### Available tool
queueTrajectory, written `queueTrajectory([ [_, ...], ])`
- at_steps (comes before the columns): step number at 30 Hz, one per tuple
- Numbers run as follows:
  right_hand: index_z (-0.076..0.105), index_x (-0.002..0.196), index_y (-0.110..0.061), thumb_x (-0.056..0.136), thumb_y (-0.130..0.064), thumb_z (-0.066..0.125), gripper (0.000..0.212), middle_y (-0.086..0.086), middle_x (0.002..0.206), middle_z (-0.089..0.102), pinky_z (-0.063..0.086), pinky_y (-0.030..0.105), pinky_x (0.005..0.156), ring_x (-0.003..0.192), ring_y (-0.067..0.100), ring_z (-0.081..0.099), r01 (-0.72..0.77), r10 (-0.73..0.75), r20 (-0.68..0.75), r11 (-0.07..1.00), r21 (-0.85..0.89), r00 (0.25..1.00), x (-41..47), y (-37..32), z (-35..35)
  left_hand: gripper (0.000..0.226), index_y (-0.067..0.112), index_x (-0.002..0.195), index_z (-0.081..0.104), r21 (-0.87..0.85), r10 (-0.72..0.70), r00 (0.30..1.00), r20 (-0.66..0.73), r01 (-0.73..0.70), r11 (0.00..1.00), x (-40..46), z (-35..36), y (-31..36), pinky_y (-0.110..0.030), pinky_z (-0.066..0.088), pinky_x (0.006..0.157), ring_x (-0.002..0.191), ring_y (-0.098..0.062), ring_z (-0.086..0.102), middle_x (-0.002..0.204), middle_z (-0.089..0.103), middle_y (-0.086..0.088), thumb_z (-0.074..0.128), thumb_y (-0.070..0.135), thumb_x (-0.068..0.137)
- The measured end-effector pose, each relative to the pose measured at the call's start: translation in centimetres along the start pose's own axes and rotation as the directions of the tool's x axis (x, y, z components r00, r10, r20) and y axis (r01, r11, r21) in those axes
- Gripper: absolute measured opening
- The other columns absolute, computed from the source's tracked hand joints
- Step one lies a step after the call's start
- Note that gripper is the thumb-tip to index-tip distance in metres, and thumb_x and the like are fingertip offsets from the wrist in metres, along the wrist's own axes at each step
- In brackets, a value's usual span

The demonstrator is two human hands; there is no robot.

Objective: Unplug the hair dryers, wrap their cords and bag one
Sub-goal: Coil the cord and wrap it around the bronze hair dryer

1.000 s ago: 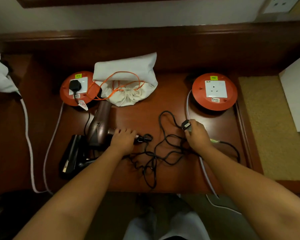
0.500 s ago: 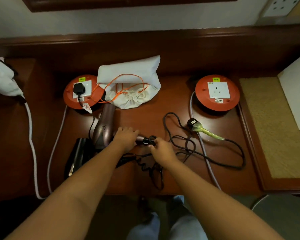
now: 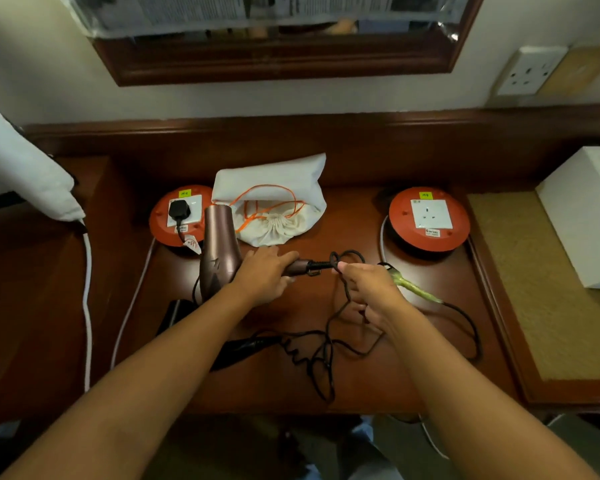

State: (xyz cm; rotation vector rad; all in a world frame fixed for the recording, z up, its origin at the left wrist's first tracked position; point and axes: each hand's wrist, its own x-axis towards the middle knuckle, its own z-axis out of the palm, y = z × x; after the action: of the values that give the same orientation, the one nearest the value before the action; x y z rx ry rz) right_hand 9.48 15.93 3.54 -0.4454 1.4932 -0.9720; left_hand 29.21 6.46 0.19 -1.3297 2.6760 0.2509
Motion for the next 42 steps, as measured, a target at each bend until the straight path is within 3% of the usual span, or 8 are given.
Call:
queueTrajectory([
  [8,0.066,0.102,-0.007,0.099,-0.019,0.047,0.022,-0.003,0.046,0.024,0.015,0.017,0.038,0.036,0.01,0.016,0.207,-0.191,0.167,0.974,-0.087,0.967,-3.7,-3.5,1.3,0.053,0.027,0.138,0.044,-0.129,-0.077,0.99,-0.119,0.061,0.99,-0.7,-5.5,-1.7,-0.04,0.048,0.08,0.104,-0.034,0.056,0.12,0.06,-0.009,0.059,0.043,0.089],
  [14,0.069,0.098,-0.013,0.098,-0.018,0.049,0.021,0.001,0.053,0.022,0.014,0.02,0.04,0.04,0.011,0.015,0.264,-0.228,0.246,0.957,-0.125,0.942,-4.6,-4.6,2.9,0.046,0.024,0.131,0.044,-0.181,-0.105,0.973,-0.204,0.068,0.981,-1.6,-8.5,-1.6,-0.04,0.046,0.081,0.105,-0.035,0.054,0.116,0.058,-0.012,0.055,0.041,0.09],
  [20,0.07,0.097,-0.012,0.098,-0.019,0.05,0.021,0.0,0.056,0.025,0.015,0.02,0.041,0.043,0.011,0.017,0.244,-0.189,0.257,0.948,-0.205,0.948,-4.3,-4.7,4.0,0.044,0.027,0.129,0.042,-0.267,-0.151,0.979,-0.139,0.11,0.957,-2.4,-9.6,-2.0,-0.04,0.049,0.084,0.103,-0.029,0.055,0.118,0.057,-0.01,0.051,0.046,0.091],
  [25,0.065,0.109,-0.01,0.097,-0.018,0.052,0.019,-0.007,0.05,0.03,0.019,0.019,0.036,0.038,0.005,0.022,0.199,-0.136,0.274,0.956,-0.216,0.952,-4.3,-3.9,4.2,0.043,0.025,0.106,0.052,-0.17,-0.113,0.98,-0.166,0.085,0.982,-2.8,-10.9,-1.7,-0.034,0.048,0.068,0.081,-0.018,0.055,0.096,0.06,0.001,0.042,0.064,0.09],
  [28,0.063,0.112,-0.011,0.097,-0.018,0.053,0.02,-0.007,0.05,0.029,0.019,0.019,0.038,0.038,0.006,0.021,0.167,-0.098,0.277,0.957,-0.238,0.956,-3.5,-4.2,3.8,0.041,0.027,0.097,0.053,-0.119,-0.081,0.986,-0.145,0.064,0.991,-2.5,-11.9,-1.3,-0.032,0.044,0.064,0.077,-0.017,0.056,0.087,0.06,0.003,0.041,0.066,0.089],
  [33,0.069,0.105,-0.014,0.095,-0.022,0.056,0.018,-0.003,0.053,0.027,0.018,0.022,0.043,0.043,0.011,0.02,0.171,-0.069,0.317,0.936,-0.306,0.946,-2.0,-6.2,2.1,0.04,0.024,0.088,0.056,-0.226,-0.017,0.997,-0.077,-0.001,0.974,-0.6,-12.9,-0.6,-0.034,0.043,0.064,0.074,-0.017,0.056,0.081,0.061,0.001,0.045,0.061,0.091],
  [36,0.071,0.105,-0.015,0.095,-0.025,0.056,0.021,-0.002,0.055,0.026,0.017,0.024,0.045,0.045,0.013,0.02,0.189,-0.071,0.351,0.93,-0.316,0.934,-1.2,-7.6,1.0,0.036,0.024,0.08,0.054,-0.295,0.043,0.999,-0.03,-0.05,0.954,0.6,-13.5,-0.1,-0.03,0.035,0.058,0.068,-0.014,0.052,0.074,0.056,0.002,0.047,0.057,0.092],
  [42,0.071,0.105,-0.011,0.095,-0.025,0.055,0.023,0.0,0.054,0.023,0.016,0.021,0.042,0.044,0.013,0.018,0.218,-0.061,0.386,0.9,-0.377,0.92,0.2,-9.7,-0.2,0.042,0.024,0.073,0.054,-0.234,0.116,0.993,-0.037,-0.122,0.965,1.8,-15.1,0.5,-0.031,0.033,0.056,0.068,-0.017,0.052,0.069,0.054,0.004,0.042,0.064,0.08],
])
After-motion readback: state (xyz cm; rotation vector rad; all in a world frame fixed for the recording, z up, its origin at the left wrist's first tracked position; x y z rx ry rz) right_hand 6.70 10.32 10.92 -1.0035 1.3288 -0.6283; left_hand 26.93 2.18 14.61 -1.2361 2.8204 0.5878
